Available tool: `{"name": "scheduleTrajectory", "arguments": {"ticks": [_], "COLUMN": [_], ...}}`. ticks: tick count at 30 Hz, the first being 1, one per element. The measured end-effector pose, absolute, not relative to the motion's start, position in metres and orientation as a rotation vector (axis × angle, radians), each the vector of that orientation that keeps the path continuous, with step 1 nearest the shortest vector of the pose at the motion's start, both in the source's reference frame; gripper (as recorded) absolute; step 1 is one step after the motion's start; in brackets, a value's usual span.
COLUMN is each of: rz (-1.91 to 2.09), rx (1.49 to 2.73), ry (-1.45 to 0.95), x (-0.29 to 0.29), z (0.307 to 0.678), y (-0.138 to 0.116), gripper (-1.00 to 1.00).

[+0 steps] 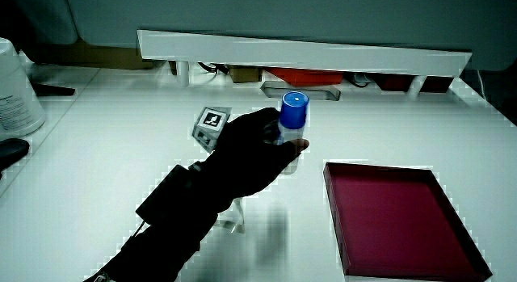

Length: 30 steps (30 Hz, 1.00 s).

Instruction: Place glue on desk

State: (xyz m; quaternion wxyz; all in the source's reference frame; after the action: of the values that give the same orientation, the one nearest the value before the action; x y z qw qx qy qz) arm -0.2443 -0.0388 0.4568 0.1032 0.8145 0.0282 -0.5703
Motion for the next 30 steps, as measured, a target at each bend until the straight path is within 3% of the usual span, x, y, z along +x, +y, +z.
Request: {"name": "scheduleTrajectory", "arguments": {"ticks": [9,20,30], "rz": [-1.585,-1.602,-1.587], "rx": [2.479,2.475,2.410], "ry": [0.013,-0.003,-0.080], "x": [-0.269,-0.272,-0.276], "z": [0.488,0.496,0.496], "y": [-0.025,-0.020,-0.012], "gripper": [0.00,0.00,-0.62]}}
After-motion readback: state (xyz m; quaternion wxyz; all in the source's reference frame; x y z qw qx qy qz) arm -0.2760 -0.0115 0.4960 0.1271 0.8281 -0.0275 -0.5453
